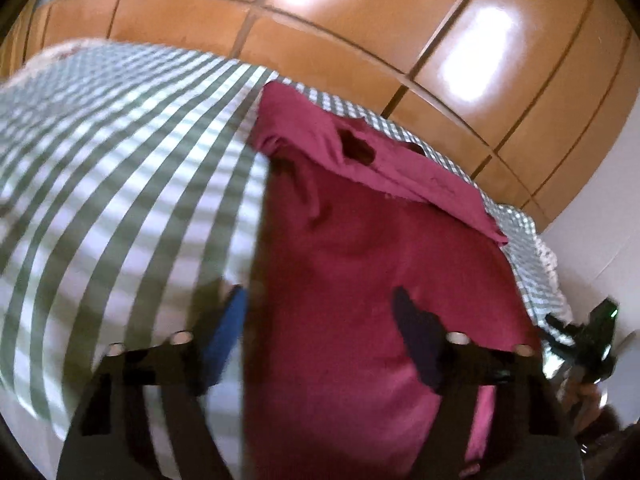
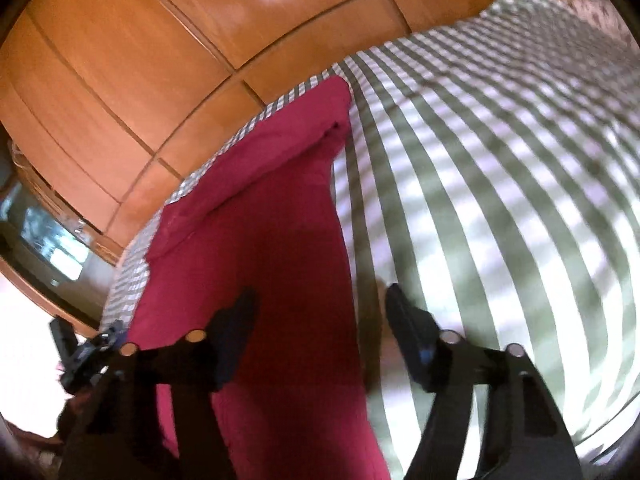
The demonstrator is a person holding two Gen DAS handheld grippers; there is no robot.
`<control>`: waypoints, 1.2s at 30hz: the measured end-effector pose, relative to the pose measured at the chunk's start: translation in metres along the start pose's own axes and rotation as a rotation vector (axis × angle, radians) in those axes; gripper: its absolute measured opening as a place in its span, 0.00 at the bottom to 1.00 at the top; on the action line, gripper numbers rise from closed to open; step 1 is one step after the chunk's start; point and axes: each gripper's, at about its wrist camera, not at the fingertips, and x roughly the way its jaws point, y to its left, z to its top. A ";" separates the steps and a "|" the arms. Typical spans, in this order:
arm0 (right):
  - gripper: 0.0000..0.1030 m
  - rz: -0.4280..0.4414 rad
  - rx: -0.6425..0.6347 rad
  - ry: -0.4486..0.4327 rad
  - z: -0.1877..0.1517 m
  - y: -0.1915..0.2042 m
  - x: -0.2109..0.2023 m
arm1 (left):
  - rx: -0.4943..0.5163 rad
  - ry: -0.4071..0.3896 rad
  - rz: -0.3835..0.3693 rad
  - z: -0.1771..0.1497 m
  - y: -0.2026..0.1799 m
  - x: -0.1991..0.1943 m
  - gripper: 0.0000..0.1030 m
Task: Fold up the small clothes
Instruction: 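Grasp the sweatshirt hem with both grippers, then lift the hem with both grippers and fold it toward the collar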
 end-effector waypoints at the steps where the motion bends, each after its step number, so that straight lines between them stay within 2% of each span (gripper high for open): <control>1: 0.56 0.029 0.016 0.008 -0.004 -0.003 -0.003 | -0.016 0.006 -0.016 -0.002 0.004 -0.002 0.57; 2: 0.53 0.054 0.028 0.017 -0.007 -0.006 -0.005 | -0.029 0.016 -0.032 -0.006 0.009 -0.006 0.54; 9: 0.53 0.120 0.041 0.062 -0.039 -0.011 -0.016 | -0.028 0.069 -0.112 -0.027 0.020 -0.022 0.54; 17: 0.53 0.235 0.115 0.107 -0.066 -0.022 -0.021 | -0.110 0.151 -0.243 -0.051 0.029 -0.037 0.54; 18: 0.53 0.244 0.125 0.106 -0.068 -0.022 -0.021 | -0.115 0.169 -0.259 -0.054 0.029 -0.037 0.52; 19: 0.53 0.249 0.131 0.105 -0.069 -0.022 -0.021 | -0.117 0.188 -0.266 -0.058 0.028 -0.036 0.46; 25: 0.53 0.275 0.154 0.118 -0.074 -0.025 -0.021 | -0.130 0.314 -0.318 -0.075 0.026 -0.025 0.45; 28: 0.53 0.285 0.152 0.132 -0.082 -0.025 -0.024 | -0.116 0.345 -0.326 -0.078 0.022 -0.017 0.45; 29: 0.53 0.282 0.147 0.141 -0.083 -0.022 -0.023 | -0.106 0.353 -0.328 -0.078 0.019 -0.016 0.42; 30: 0.53 0.271 0.134 0.152 -0.084 -0.020 -0.022 | -0.095 0.354 -0.324 -0.077 0.016 -0.014 0.34; 31: 0.52 0.257 0.120 0.156 -0.084 -0.017 -0.019 | -0.084 0.356 -0.314 -0.076 0.013 -0.013 0.16; 33: 0.41 0.240 0.099 0.161 -0.085 -0.011 -0.017 | -0.062 0.347 -0.295 -0.073 0.006 -0.013 0.12; 35: 0.14 0.234 0.094 0.177 -0.085 -0.008 -0.013 | -0.035 0.321 -0.294 -0.069 0.001 -0.019 0.09; 36: 0.14 0.232 0.099 0.179 -0.086 -0.008 -0.013 | -0.024 0.298 -0.298 -0.066 -0.003 -0.024 0.08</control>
